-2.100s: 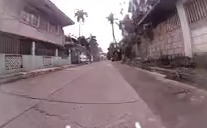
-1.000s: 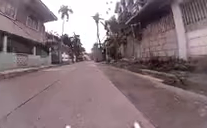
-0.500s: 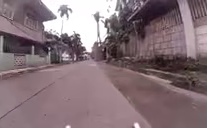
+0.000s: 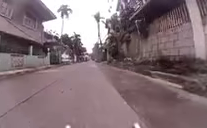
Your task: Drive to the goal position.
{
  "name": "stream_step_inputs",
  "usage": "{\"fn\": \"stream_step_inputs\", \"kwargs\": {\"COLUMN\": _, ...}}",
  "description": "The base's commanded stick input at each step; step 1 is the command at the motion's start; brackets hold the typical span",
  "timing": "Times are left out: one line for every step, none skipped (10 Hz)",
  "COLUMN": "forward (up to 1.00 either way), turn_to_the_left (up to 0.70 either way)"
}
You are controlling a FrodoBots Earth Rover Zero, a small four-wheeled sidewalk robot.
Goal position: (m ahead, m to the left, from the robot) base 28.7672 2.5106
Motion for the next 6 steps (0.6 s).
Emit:
{"fn": "stream_step_inputs", "kwargs": {"forward": 0.7, "turn_to_the_left": 0.0}}
{"fn": "stream_step_inputs", "kwargs": {"forward": 0.7, "turn_to_the_left": 0.0}}
{"fn": "stream_step_inputs", "kwargs": {"forward": 0.7, "turn_to_the_left": 0.0}}
{"fn": "stream_step_inputs", "kwargs": {"forward": 0.7, "turn_to_the_left": 0.0}}
{"fn": "stream_step_inputs", "kwargs": {"forward": 0.7, "turn_to_the_left": 0.0}}
{"fn": "stream_step_inputs", "kwargs": {"forward": 0.7, "turn_to_the_left": 0.0}}
